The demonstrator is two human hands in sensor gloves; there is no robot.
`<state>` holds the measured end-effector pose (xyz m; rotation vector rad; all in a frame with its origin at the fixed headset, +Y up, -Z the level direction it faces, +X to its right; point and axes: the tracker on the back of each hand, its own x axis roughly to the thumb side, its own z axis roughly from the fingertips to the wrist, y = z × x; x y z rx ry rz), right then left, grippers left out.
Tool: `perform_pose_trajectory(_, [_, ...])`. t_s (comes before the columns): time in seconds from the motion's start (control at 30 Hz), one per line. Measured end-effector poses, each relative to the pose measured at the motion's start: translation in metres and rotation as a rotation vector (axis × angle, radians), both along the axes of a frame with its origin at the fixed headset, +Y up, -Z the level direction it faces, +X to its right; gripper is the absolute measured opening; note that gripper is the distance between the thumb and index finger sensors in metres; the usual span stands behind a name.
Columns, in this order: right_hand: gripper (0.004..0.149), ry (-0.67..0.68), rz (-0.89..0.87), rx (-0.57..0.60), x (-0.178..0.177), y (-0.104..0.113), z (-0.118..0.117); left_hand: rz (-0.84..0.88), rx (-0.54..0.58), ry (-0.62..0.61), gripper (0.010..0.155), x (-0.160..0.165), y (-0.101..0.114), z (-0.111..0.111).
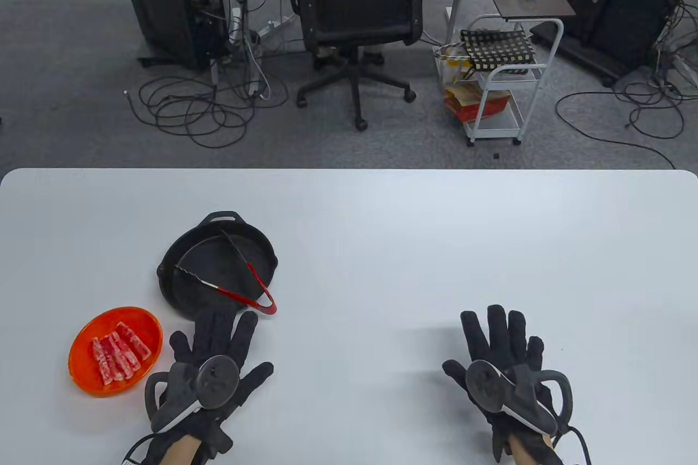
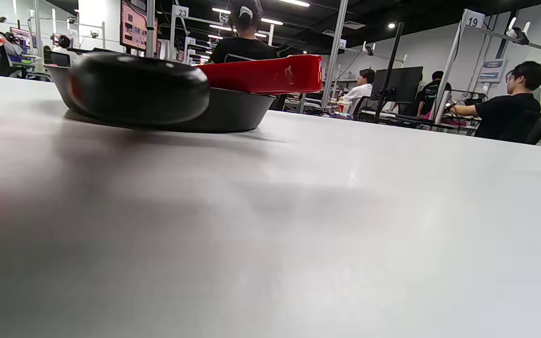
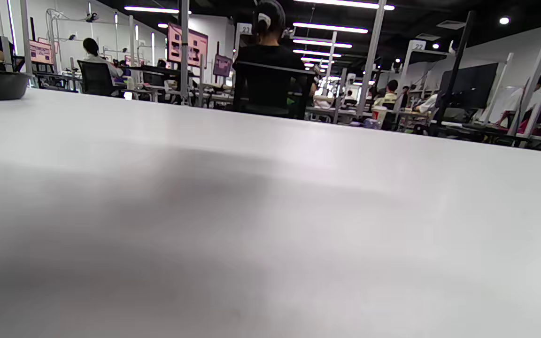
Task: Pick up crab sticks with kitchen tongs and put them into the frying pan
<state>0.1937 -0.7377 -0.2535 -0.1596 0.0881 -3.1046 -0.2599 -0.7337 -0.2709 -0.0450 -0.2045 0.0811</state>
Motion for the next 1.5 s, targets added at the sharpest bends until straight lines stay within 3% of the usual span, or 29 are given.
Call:
perform_pose_trajectory(0.63, [0.083,-0.01,-0.022,0.014,0.002,0.001,-0.001,0.012,0.043,0.038,0.089,-0.004,0.003,0.0])
perform_pose_trajectory(1.13, [0.083,-0.007,-0.044,0.014,0.002,0.001,-0.001,-0.043,0.102,0.244,0.081,-0.015,-0.003,-0.008])
perform_pose_trajectory(1.5, [0.083,-0.006,-0.075,0.038,0.003,0.004,-0.001,-0.137,0.051,0.356,0.08,-0.011,-0.015,-0.018])
